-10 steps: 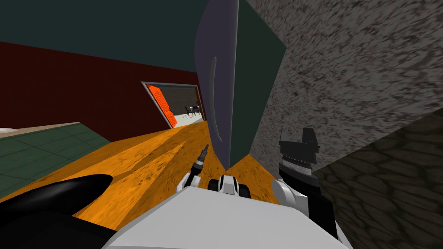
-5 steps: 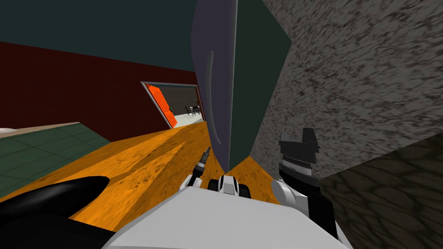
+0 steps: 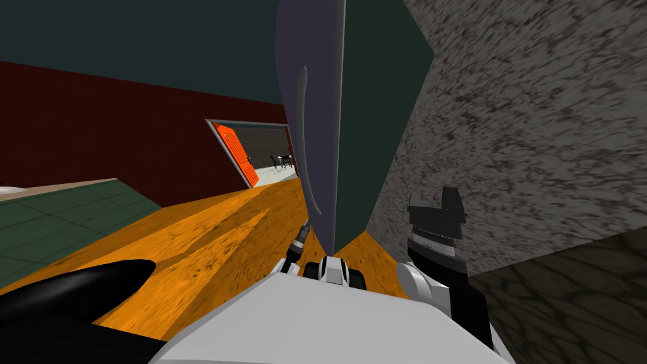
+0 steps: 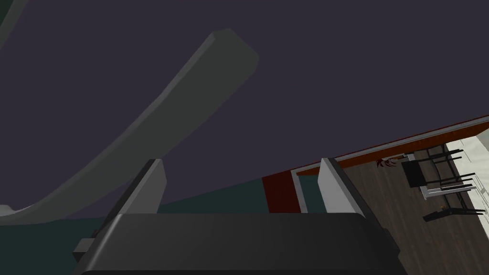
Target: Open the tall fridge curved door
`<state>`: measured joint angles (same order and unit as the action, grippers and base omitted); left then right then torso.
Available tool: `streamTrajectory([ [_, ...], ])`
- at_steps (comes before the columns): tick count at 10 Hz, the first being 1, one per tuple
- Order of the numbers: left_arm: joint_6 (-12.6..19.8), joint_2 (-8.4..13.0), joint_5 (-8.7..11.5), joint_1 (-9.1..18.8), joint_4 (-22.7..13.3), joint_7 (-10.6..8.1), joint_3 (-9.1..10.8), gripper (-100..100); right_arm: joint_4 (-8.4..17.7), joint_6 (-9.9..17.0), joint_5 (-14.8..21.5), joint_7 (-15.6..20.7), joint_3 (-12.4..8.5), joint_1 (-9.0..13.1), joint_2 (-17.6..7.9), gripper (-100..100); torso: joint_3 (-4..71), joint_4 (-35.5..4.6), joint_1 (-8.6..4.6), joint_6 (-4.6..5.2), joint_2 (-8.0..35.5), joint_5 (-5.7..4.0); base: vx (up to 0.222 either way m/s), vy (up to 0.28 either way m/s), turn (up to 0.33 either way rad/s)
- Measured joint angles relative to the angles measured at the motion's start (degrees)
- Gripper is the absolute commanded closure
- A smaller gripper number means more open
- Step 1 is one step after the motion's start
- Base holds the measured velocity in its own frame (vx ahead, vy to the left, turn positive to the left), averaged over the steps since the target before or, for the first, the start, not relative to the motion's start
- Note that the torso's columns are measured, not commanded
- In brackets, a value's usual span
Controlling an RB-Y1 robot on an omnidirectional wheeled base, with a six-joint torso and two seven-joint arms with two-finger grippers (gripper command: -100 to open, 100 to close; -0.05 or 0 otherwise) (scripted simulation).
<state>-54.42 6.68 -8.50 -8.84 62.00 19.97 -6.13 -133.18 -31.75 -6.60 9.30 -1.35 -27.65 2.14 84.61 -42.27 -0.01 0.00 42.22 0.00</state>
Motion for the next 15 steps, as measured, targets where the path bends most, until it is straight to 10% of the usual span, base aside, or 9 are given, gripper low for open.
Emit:
streamTrajectory([
  [6, -1.6, -8.7, -1.1, 1.3, -4.3, 1.88, -0.56, -100, 0.0, 0.0, 0.0, 0.0, 0.0, 0.0, 0.0, 0, -0.1, 0.0, 0.03, 0.0, 0.1, 0.01, 0.034, -0.011, 0.007],
  [10, 1.2, -8.9, -0.6, 4.0, -3.9, 1.9, 0.66, -100, 0.0, 0.0, 0.0, 0.0, 0.0, 0.0, 0.0, 0, 0.0, -0.1, 0.0, 0.04, 0.0, 0.0, -0.016, -0.005, -0.046],
  [11, 1.4, -8.9, -0.6, 4.1, -4.0, 1.91, 0.72, 100, 0.0, 0.0, 0.0, 0.0, 0.0, 0.0, 0.0, 0, 0.0, 0.0, 0.0, 0.03, -0.1, 0.0, 0.008, 0.004, 0.086],
  [13, -0.7, -8.9, -1.0, 2.3, -4.4, 1.98, -0.11, 100, 0.0, 0.0, 0.0, 0.0, 0.0, 0.0, 0.0, 0, 0.0, 0.0, 0.03, 0.0, -0.1, 0.01, 0.017, 0.004, 0.036],
  [14, -0.9, -8.9, -1.0, 2.2, -4.4, 1.95, -0.16, -100, 0.0, 0.0, 0.0, 0.0, 0.0, 0.0, 0.0, 0, 0.0, 0.0, 0.01, 0.01, 0.0, 0.0, 0.0, 0.0, 0.0],
  [15, -0.4, -7.6, -1.1, 2.1, -3.7, 1.86, -0.23, -100, 0.0, 0.0, 0.0, 0.0, 0.0, 0.0, 0.0, 0, -0.1, 0.0, 0.01, 0.0, 0.1, 0.0, -0.015, -0.005, 0.004],
])
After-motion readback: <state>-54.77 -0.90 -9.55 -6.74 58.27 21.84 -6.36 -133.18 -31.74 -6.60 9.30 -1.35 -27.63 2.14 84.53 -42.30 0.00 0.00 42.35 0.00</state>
